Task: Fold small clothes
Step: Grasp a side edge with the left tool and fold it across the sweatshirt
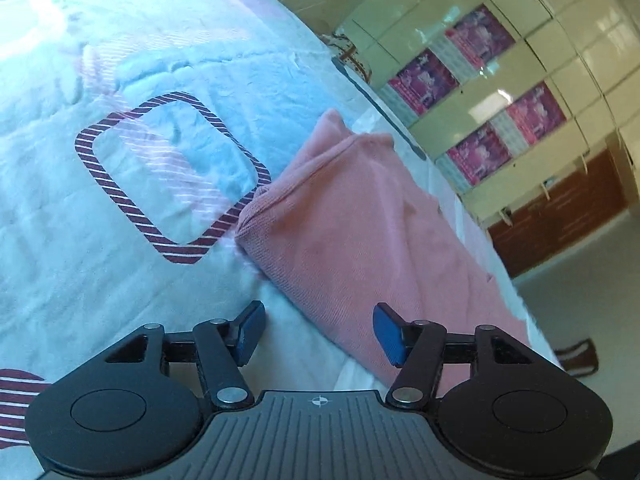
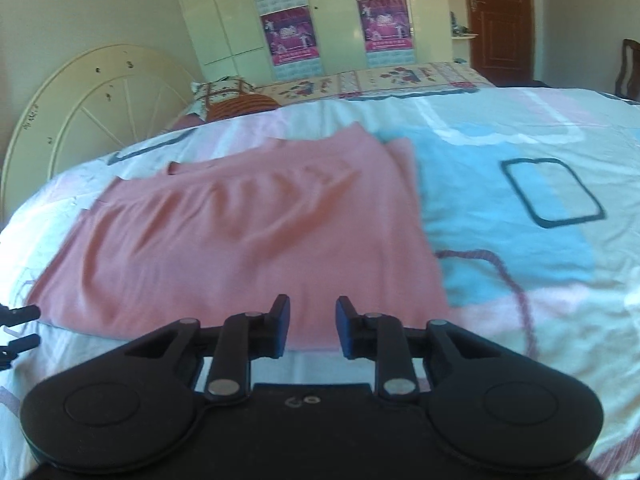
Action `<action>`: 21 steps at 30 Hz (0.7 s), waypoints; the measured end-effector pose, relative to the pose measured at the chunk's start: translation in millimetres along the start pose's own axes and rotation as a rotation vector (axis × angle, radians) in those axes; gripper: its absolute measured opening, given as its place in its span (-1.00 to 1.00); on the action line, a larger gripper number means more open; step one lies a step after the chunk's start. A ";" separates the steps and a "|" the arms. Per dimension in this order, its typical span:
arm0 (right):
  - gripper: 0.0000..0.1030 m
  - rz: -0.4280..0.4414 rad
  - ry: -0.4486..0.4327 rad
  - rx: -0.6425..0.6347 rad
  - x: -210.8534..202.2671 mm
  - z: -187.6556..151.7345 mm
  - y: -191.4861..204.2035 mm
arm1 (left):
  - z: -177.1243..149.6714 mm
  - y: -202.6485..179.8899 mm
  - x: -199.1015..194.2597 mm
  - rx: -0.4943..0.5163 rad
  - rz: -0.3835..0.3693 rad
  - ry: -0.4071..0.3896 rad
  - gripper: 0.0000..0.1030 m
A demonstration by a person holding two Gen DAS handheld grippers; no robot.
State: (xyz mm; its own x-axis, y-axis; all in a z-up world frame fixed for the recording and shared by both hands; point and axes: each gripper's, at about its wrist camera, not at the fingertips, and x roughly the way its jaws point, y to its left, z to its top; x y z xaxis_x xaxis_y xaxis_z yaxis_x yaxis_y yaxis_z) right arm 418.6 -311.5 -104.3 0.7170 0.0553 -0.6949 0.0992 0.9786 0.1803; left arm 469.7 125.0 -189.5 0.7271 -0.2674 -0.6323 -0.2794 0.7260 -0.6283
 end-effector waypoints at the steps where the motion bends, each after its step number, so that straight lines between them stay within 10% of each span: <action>1: -0.73 0.014 -0.001 0.000 4.1 3.7 6.2 | 1.6 2.3 3.1 -0.029 -0.009 -0.010 0.16; 14: -0.89 0.128 0.013 -0.045 71.1 53.8 77.8 | 24.1 2.6 54.0 -0.162 -0.098 -0.130 0.13; 21: -0.89 0.149 0.049 -0.079 95.6 56.0 107.6 | 28.1 7.9 67.6 -0.189 -0.069 -0.151 -0.62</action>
State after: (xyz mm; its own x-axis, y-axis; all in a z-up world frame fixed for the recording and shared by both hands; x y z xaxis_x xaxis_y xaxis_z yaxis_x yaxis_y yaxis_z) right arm 536.4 -212.0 -112.4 0.6849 0.2085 -0.6982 -0.0615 0.9713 0.2297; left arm 534.3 130.4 -224.4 0.8297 -0.2044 -0.5195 -0.3281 0.5743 -0.7500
